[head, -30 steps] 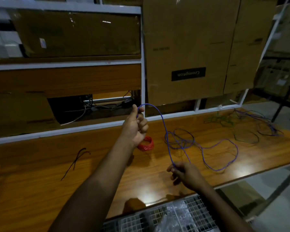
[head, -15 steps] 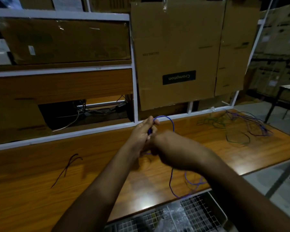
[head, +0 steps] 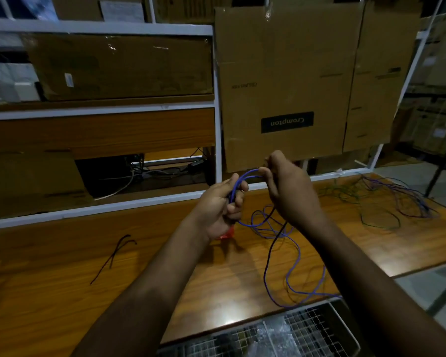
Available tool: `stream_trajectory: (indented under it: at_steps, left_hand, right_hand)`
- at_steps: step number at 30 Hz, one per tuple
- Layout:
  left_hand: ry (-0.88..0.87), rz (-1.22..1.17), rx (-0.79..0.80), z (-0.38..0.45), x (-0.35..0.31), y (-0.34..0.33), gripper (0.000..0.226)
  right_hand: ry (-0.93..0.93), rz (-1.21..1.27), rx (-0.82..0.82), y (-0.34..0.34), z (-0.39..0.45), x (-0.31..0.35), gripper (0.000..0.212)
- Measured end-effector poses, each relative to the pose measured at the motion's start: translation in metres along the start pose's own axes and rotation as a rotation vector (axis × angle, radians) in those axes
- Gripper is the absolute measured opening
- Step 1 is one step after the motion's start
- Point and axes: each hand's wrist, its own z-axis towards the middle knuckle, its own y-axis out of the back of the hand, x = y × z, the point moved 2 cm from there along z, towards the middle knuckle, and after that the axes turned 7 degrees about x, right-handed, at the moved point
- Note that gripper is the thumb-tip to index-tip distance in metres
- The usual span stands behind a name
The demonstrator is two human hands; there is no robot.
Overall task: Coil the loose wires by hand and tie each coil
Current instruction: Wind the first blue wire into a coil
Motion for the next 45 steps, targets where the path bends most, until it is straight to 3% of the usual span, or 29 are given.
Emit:
stream_trajectory:
  at_steps: [2,5,10,12,14,15,17,19,23,25,27,29,32,33,37,39,42,45]
  left_hand:
    - [0.015,-0.080,0.040,0.001,-0.003,-0.001,0.032]
    - [0.023,-0.139,0.041,0.002,-0.005,-0.001,0.034]
    - [0.008,-0.140,0.067,0.003,-0.004,-0.005,0.039]
    - [-0.010,-0.146,0.054,0.004,-0.013,-0.003,0.040]
    - [-0.038,-0.200,0.039,0.003,-0.023,0.000,0.034]
    - [-0.055,-0.220,0.031,0.003,-0.027,0.001,0.031]
    - [-0.080,-0.249,0.010,0.003,-0.034,0.003,0.035]
    - [-0.113,-0.281,-0.014,0.005,-0.039,0.005,0.039]
    - [-0.135,-0.247,-0.081,0.012,-0.039,0.007,0.039]
    - [-0.120,-0.224,-0.118,0.016,-0.031,0.006,0.038]
    - [-0.107,-0.190,-0.157,0.019,-0.023,0.005,0.038]
    - [-0.095,-0.159,-0.173,0.022,-0.017,0.005,0.038]
    - [-0.084,-0.142,-0.170,0.023,-0.012,0.004,0.038]
    - [-0.081,-0.141,-0.160,0.022,-0.012,0.003,0.038]
    - [-0.065,-0.133,-0.122,0.021,-0.009,0.003,0.037]
    - [-0.052,-0.113,-0.125,0.020,-0.009,0.004,0.037]
    - [-0.027,-0.066,-0.150,0.015,-0.008,0.003,0.035]
    - [-0.039,-0.050,-0.089,0.009,-0.007,-0.003,0.028]
  right_hand:
    - [-0.079,0.152,0.087,-0.007,0.000,-0.005,0.016]
    - [-0.133,0.366,0.075,-0.011,-0.001,-0.011,0.022]
    - [-0.130,0.425,0.099,-0.006,-0.004,-0.009,0.028]
    - [-0.150,0.630,0.234,-0.005,-0.009,-0.017,0.032]
    - [-0.168,0.830,0.423,-0.008,-0.020,-0.035,0.022]
    - [-0.196,0.911,0.512,-0.011,-0.028,-0.047,0.015]
    - [-0.322,1.017,0.650,-0.020,-0.048,-0.067,0.021]
    - [-0.445,0.958,0.761,-0.034,-0.073,-0.075,0.030]
    - [-0.497,0.420,0.951,-0.063,-0.112,-0.059,0.019]
    - [-0.461,0.100,0.974,-0.064,-0.115,-0.037,0.044]
    - [-0.340,-0.285,0.946,-0.053,-0.115,-0.003,0.060]
    - [-0.270,-0.455,0.800,-0.040,-0.109,0.021,0.057]
    - [-0.198,-0.462,0.537,-0.020,-0.099,0.049,0.030]
    - [-0.143,-0.491,0.530,-0.015,-0.094,0.057,0.027]
    - [0.106,-0.369,0.749,0.002,-0.078,0.078,0.026]
    - [0.258,-0.269,0.750,0.010,-0.069,0.083,0.039]
    - [0.306,-0.186,0.536,0.022,-0.047,0.078,0.051]
    - [0.322,-0.173,0.259,0.037,-0.026,0.066,0.032]
